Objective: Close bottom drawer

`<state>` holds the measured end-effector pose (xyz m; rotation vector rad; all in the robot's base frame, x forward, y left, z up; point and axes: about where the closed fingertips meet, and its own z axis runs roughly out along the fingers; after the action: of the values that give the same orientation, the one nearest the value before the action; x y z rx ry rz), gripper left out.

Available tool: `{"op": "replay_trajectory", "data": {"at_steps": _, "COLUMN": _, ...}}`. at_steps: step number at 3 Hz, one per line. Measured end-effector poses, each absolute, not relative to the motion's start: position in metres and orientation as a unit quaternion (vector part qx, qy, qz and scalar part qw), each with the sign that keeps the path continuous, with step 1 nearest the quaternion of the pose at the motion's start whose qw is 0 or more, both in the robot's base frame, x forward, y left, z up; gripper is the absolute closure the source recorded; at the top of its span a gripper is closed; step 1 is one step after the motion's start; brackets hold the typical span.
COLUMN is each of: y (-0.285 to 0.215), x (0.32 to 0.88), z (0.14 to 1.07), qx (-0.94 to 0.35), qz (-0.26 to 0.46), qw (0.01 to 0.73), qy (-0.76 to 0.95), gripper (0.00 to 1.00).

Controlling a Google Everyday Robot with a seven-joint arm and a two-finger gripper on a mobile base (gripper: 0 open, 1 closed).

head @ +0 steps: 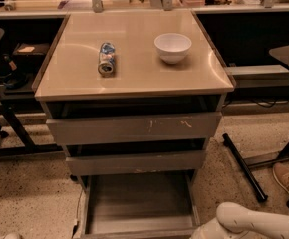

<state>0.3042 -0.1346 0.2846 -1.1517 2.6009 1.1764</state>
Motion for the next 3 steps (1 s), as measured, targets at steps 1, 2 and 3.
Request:
{"op": "replay_trajectory", "data": {"at_steps": 1, "y": -0.135, "x": 0.304, "z": 0.285, "qx": -0.374, "qz": 0.382, "qw": 0.032, "qy": 0.845, "gripper": 1.0}}
{"op": "replay_trajectory", "data": {"at_steps": 2, "y": -0.131, "x": 0.315, "z": 0.27, "qx": -0.377, "qz": 0.387, "qw": 0.046, "qy": 0.84, "gripper": 1.0}}
{"op": "replay_trajectory", "data": {"at_steps": 3, "y": -0.124, "x": 0.36, "z": 0.217, "qx": -0.385, "qz": 0.377, "qw": 0.083, "qy": 0.838, "gripper": 1.0}}
